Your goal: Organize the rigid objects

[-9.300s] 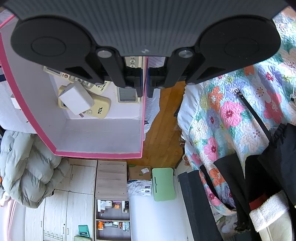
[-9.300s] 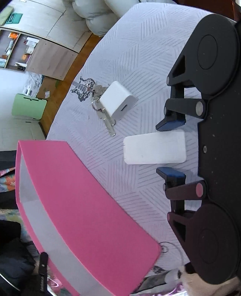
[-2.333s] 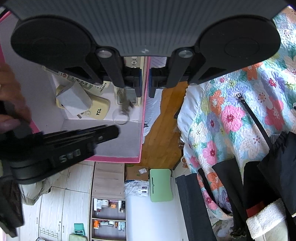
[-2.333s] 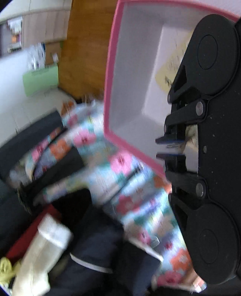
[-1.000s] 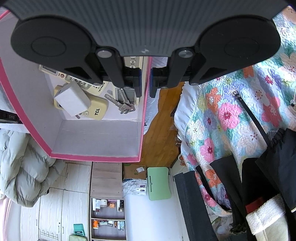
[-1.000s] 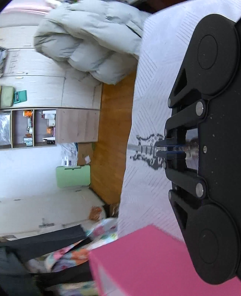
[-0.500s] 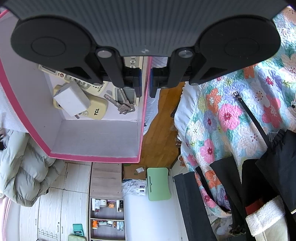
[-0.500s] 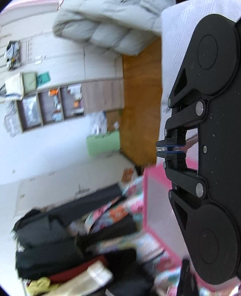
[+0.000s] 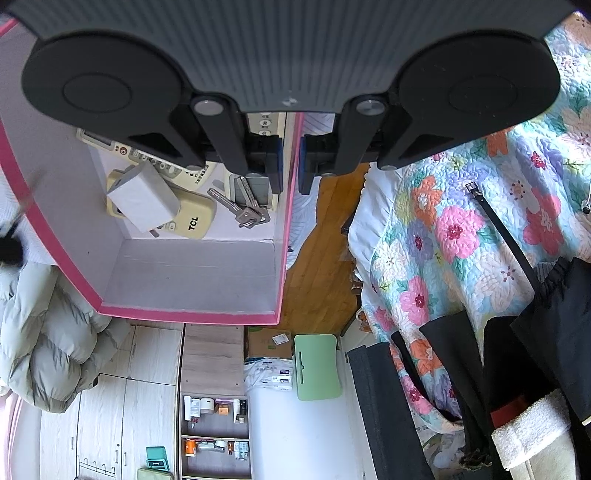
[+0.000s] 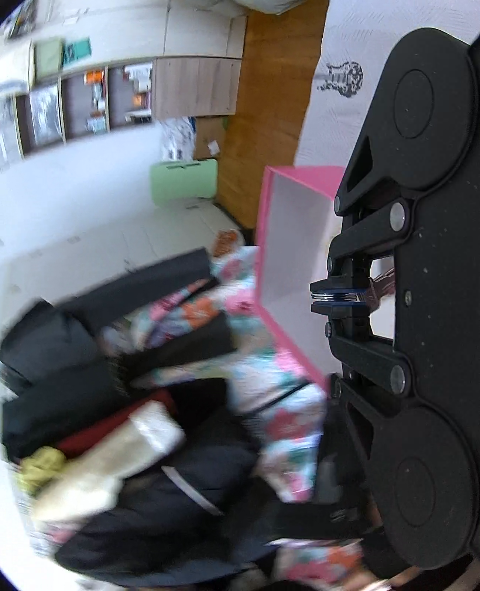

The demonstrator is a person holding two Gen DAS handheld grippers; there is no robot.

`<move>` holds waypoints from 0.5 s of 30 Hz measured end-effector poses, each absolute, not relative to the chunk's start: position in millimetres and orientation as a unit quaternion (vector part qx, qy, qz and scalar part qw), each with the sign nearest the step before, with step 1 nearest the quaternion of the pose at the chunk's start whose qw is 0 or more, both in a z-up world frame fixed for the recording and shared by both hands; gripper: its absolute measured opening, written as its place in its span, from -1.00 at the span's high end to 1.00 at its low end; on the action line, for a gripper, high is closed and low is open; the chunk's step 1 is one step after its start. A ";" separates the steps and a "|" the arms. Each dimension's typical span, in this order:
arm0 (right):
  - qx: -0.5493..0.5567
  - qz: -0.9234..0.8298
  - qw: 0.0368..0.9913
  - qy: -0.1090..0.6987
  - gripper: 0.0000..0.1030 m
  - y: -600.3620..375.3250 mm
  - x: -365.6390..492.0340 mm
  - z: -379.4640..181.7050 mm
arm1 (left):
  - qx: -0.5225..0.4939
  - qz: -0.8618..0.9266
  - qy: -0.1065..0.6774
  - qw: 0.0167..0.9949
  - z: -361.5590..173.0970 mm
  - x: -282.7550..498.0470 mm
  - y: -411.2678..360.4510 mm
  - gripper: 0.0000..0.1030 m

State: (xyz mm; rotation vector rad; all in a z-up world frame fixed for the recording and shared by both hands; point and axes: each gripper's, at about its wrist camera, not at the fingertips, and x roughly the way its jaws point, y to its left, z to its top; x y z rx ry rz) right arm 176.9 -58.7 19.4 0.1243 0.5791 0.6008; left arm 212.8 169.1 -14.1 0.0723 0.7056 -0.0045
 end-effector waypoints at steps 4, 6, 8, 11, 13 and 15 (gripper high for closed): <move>0.013 0.293 0.904 0.311 0.90 -34.3 183.7 0.5 | 0.035 -0.003 0.345 0.938 -14.1 212.9 168.4 0.90; -0.018 0.287 0.906 0.310 0.90 -24.4 187.1 -4.5 | 0.036 -0.003 0.345 0.938 -13.6 213.3 168.6 0.90; -0.037 0.283 0.905 0.314 0.89 -17.2 192.9 -7.9 | 0.036 -0.004 0.346 0.938 -14.0 213.4 168.5 0.90; -0.028 0.274 0.914 0.297 0.58 -17.2 196.3 -4.9 | 0.035 -0.004 0.347 0.937 -14.1 213.8 168.4 0.90; -0.012 0.272 0.919 0.286 0.38 -21.1 195.6 0.8 | 0.034 -0.005 0.347 0.937 -14.3 213.8 169.0 0.90; 0.001 0.269 0.922 0.278 0.38 -27.7 191.4 6.9 | 0.035 -0.005 0.347 0.937 -14.9 213.4 168.5 0.90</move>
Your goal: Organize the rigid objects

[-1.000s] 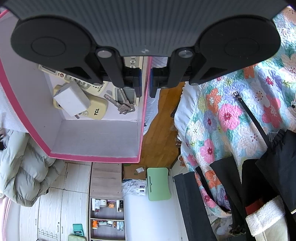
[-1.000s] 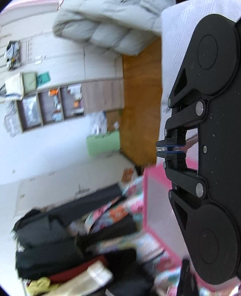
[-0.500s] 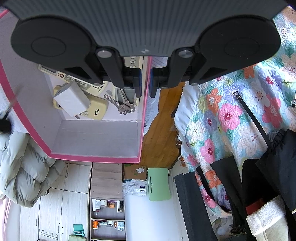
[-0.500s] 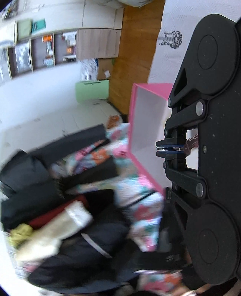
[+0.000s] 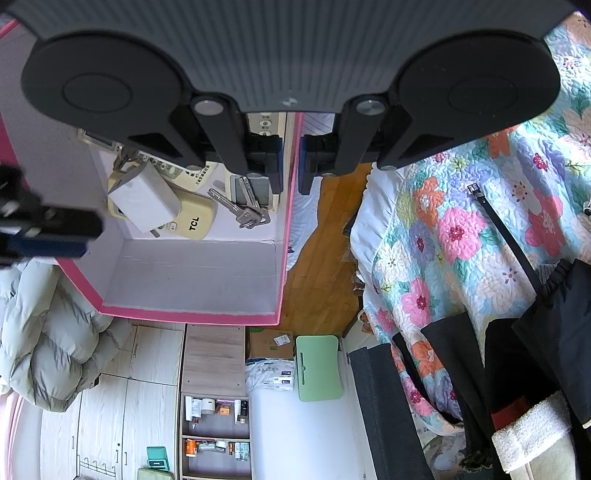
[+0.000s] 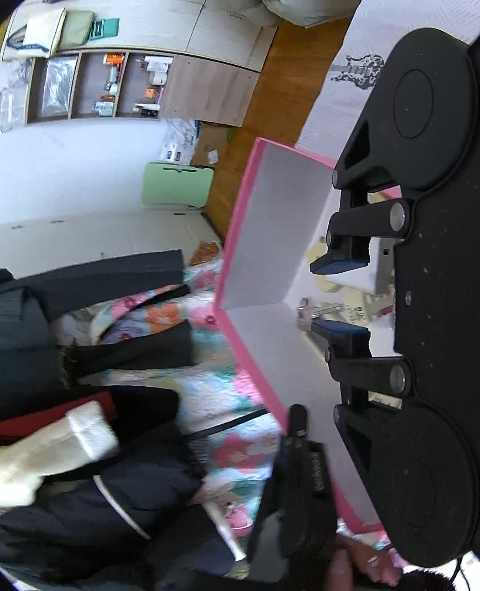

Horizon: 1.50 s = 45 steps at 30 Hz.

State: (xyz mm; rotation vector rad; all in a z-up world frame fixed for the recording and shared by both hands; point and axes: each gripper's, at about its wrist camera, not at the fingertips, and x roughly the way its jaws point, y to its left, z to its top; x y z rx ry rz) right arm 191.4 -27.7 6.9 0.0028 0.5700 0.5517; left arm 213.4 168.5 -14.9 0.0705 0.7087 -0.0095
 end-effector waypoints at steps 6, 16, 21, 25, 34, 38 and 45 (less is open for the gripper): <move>0.035 0.240 0.924 0.296 0.27 -48.9 177.3 18.5 | 0.034 -0.001 0.349 0.936 -15.8 213.4 169.1 0.90; 0.031 0.199 0.929 0.310 0.20 -67.8 146.8 24.3 | 0.043 0.012 0.345 0.938 -13.0 208.9 165.2 0.90; 0.039 0.197 0.928 0.313 0.15 -76.1 142.0 22.3 | 0.049 0.017 0.341 0.939 -7.9 202.1 162.3 0.90; 0.050 0.200 0.926 0.317 0.16 -79.3 138.8 24.1 | 0.049 0.019 0.338 0.940 0.9 193.3 160.8 0.90; 0.049 0.193 0.933 0.300 0.09 -88.2 116.3 33.7 | 0.057 0.024 0.315 0.947 24.3 159.5 148.9 0.90; 0.045 0.206 0.936 0.280 0.08 -95.5 99.9 42.8 | 0.073 0.026 0.281 0.957 42.7 128.4 135.1 0.90; 0.032 0.208 0.945 0.251 0.03 -100.5 69.6 59.5 | 0.071 -0.004 0.258 0.964 66.1 84.2 112.6 0.90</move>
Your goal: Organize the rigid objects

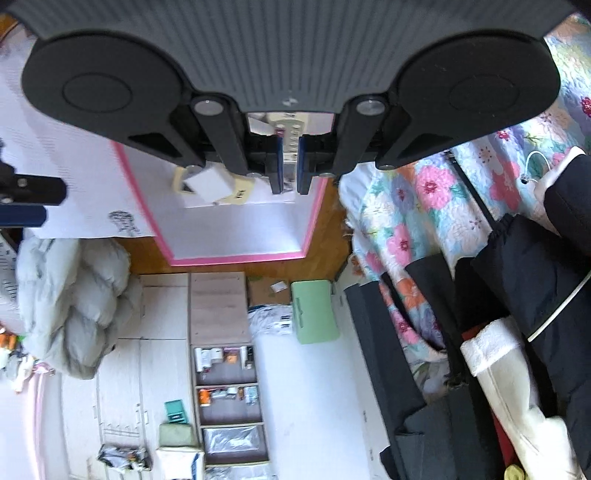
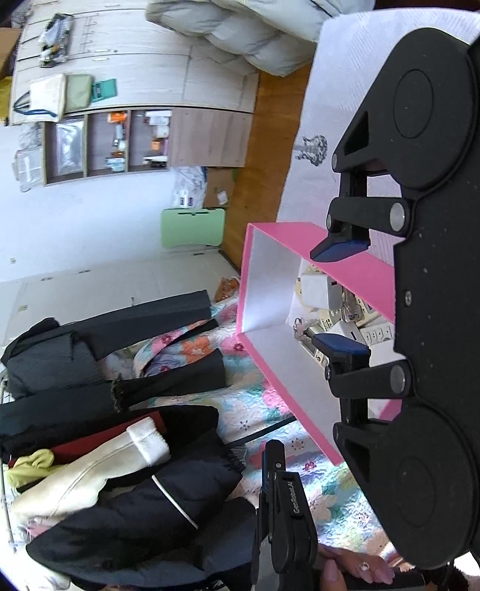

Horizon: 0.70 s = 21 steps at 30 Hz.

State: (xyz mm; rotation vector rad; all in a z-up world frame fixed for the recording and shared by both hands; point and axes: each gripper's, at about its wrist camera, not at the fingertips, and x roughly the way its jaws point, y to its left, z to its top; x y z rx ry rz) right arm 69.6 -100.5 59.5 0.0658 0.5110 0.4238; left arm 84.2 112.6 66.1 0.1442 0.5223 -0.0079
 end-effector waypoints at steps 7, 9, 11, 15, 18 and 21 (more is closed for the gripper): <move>0.021 0.182 0.955 0.232 -0.02 -111.3 38.5 70.3 | 0.053 -0.027 0.256 0.965 71.2 54.3 96.1 0.86; 0.022 0.179 0.955 0.235 -0.02 -115.7 32.1 71.8 | 0.044 -0.029 0.261 0.964 69.8 48.3 93.3 0.83; 0.020 0.171 0.956 0.236 -0.03 -120.0 26.7 72.3 | 0.037 -0.033 0.266 0.963 67.2 43.9 90.3 0.83; 0.013 0.147 0.960 0.240 -0.09 -127.4 14.6 71.3 | 0.033 -0.038 0.275 0.960 61.7 36.1 83.5 0.77; 0.013 0.131 0.962 0.241 -0.24 -132.1 6.6 70.1 | 0.031 -0.035 0.277 0.960 60.9 32.8 81.3 0.63; 0.015 0.122 0.962 0.243 -0.32 -134.6 -0.2 67.2 | 0.026 -0.030 0.275 0.961 58.8 27.8 79.9 0.44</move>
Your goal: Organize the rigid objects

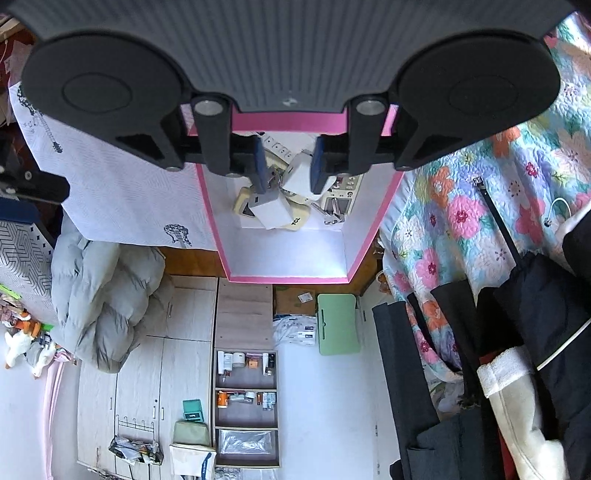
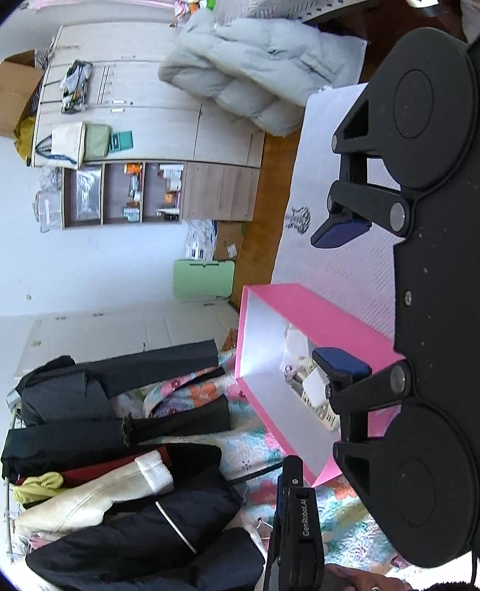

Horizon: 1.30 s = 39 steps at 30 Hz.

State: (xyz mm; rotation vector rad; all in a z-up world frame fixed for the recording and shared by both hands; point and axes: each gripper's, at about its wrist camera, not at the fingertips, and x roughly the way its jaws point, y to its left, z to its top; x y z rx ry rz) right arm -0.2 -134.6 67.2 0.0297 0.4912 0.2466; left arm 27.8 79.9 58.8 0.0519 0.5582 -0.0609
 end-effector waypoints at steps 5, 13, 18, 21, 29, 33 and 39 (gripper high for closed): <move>0.014 0.108 0.964 0.241 -0.43 -134.6 -9.0 63.6 | 0.018 -0.027 0.278 0.960 51.6 18.1 78.6 0.26; 0.013 0.073 0.973 0.220 -0.92 -137.7 -23.8 62.1 | 0.024 -0.030 0.281 0.959 42.7 7.4 72.9 -0.02; 0.017 0.047 0.973 0.225 -0.95 -143.6 -28.0 61.3 | 0.023 -0.031 0.277 0.960 41.2 3.2 69.8 -0.30; 0.019 0.040 0.972 0.231 -0.96 -147.0 -28.3 60.3 | 0.024 -0.031 0.278 0.960 39.9 2.0 67.0 -0.40; 0.022 0.026 0.968 0.249 -0.97 -150.9 -28.0 54.9 | 0.014 -0.022 0.275 0.961 35.3 1.1 57.6 -0.89; 0.025 0.017 0.967 0.254 -0.97 -154.9 -28.7 54.3 | 0.021 -0.014 0.284 0.959 34.9 0.1 51.9 -0.99; 0.028 0.009 0.966 0.256 -0.97 -159.0 -31.8 53.0 | 0.033 -0.008 0.288 0.957 35.2 -4.9 41.1 -0.99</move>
